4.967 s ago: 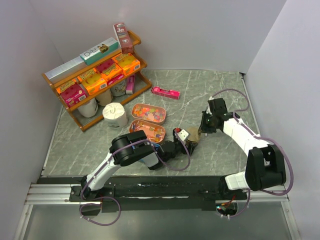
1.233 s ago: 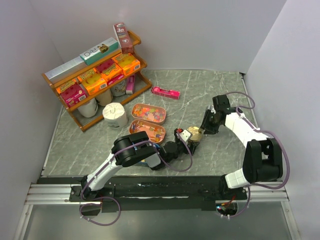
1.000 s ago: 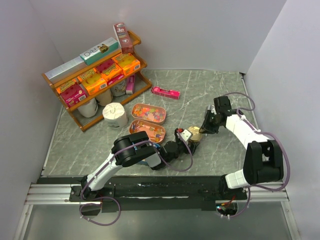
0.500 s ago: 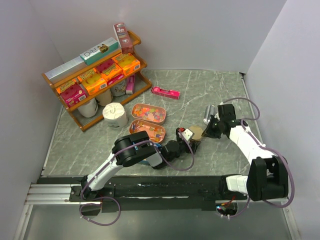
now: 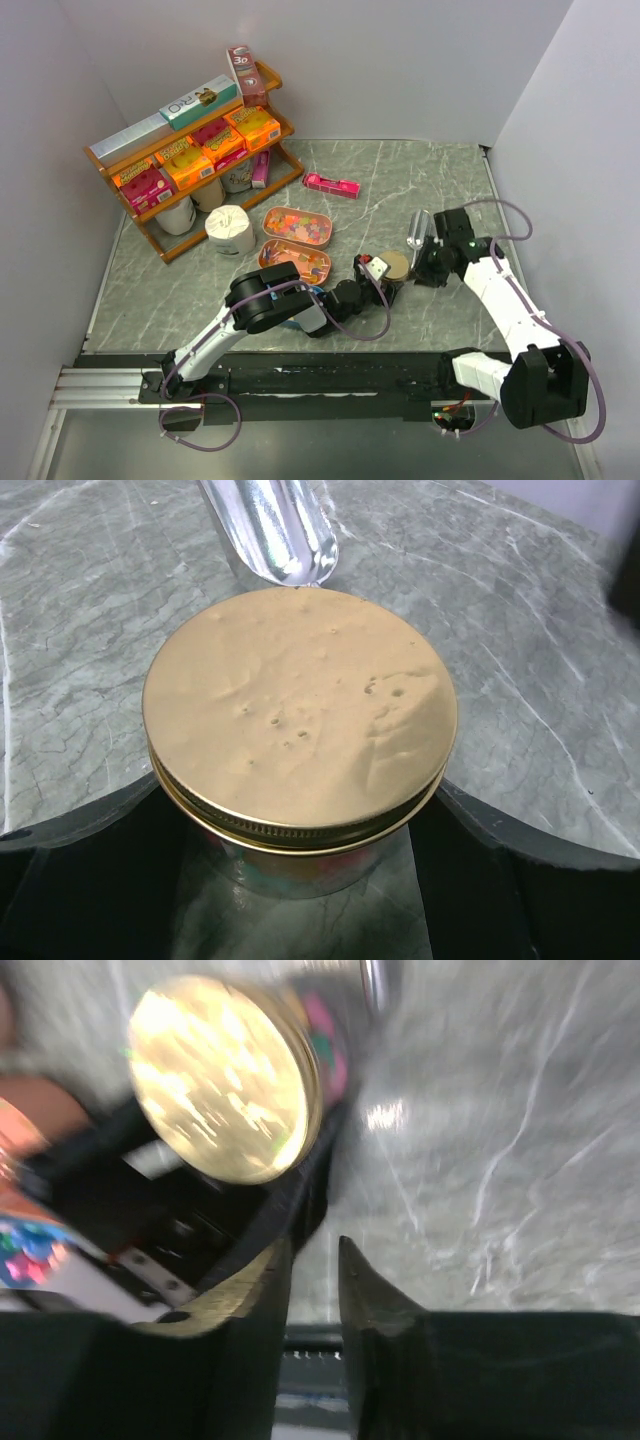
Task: Pack the candies
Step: Screw the bottle lid onto the packing bottle.
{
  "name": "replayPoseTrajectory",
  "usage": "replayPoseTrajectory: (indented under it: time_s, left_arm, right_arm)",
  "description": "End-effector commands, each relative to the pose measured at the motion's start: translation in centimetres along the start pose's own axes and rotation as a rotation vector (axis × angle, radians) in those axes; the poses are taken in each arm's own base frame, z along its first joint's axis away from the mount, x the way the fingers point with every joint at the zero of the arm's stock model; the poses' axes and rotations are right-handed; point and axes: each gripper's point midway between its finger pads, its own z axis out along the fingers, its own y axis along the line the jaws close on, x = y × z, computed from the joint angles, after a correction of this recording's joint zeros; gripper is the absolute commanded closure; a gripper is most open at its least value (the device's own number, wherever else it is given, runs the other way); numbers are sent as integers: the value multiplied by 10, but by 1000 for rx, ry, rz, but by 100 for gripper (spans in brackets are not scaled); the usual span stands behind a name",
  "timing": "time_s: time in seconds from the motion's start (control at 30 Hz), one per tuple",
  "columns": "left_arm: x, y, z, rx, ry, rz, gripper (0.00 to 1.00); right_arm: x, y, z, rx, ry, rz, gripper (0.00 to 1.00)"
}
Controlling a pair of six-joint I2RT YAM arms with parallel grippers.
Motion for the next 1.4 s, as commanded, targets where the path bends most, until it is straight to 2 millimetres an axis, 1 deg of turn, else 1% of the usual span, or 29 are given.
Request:
replayPoseTrajectory:
  time_s: [0.0, 0.03, 0.1, 0.13, 0.17, 0.2, 0.23, 0.33, 0.47, 0.57, 0.63, 0.8, 0.9, 0.97, 1.03, 1.07, 1.17, 1.23, 1.27, 1.3, 1.37]
  left_arm:
    - [159, 28, -78, -15, 499, 186, 58]
    - [160, 28, -79, -12, 502, 191, 58]
    - [160, 27, -80, -8, 502, 194, 58]
    - [162, 27, -82, -6, 505, 196, 58]
    - [161, 27, -82, -7, 505, 198, 58]
    - [162, 27, -82, -5, 505, 200, 58]
    - [163, 27, -83, -3, 506, 204, 58]
    - [164, 28, -86, -2, 511, 214, 59]
    - [166, 28, -88, 2, 514, 219, 59]
    - [166, 27, -88, 3, 514, 219, 59]
    - [167, 27, -87, 3, 517, 218, 59]
    - [167, 27, -87, 3, 514, 216, 59]
    - [168, 27, -87, 5, 518, 216, 57]
    - [168, 25, -88, 15, 515, 214, 53]
    - [167, 26, -88, 10, 511, 210, 48]
    - [168, 26, -88, 8, 514, 211, 44]
    - [169, 27, -88, 7, 519, 216, 38]
    - [170, 27, -85, 2, 520, 218, 35]
    - [170, 27, -85, 2, 521, 218, 35]
    - [169, 27, -84, 0, 520, 217, 35]
    - [171, 27, -85, -2, 527, 216, 35]
  right_arm:
    - [-46, 7, -13, 52, -142, 45, 60]
    - [-54, 12, -13, 37, -158, 27, 58]
    - [-60, 18, -4, 30, -144, 7, 57]
    - [-69, 25, -3, 11, -161, -16, 57]
    - [-69, 24, 7, 25, -133, -24, 57]
    - [-73, 27, 10, 22, -132, -36, 57]
    - [-75, 27, 18, 33, -116, -57, 57]
    - [-78, 25, 29, 44, -105, -85, 57]
    - [-78, 21, 38, 61, -105, -109, 56]
    - [-71, 16, 46, 68, -77, -113, 58]
    - [-63, 13, 51, 68, -53, -108, 62]
    - [-43, 6, 60, 56, -4, -107, 67]
    - [-33, 3, 63, 46, 23, -104, 73]
    - [-29, 4, 61, 31, 27, -104, 74]
    - [-21, 0, 60, 33, 40, -100, 78]
    - [-20, 0, 59, 28, 43, -101, 79]
    - [-7, -7, 59, 36, 63, -97, 83]
    - [-3, -8, 57, 38, 67, -93, 88]
    - [2, -12, 57, 40, 76, -89, 90]
    - [4, -11, 56, 31, 79, -90, 92]
    - [11, -13, 56, 33, 95, -88, 94]
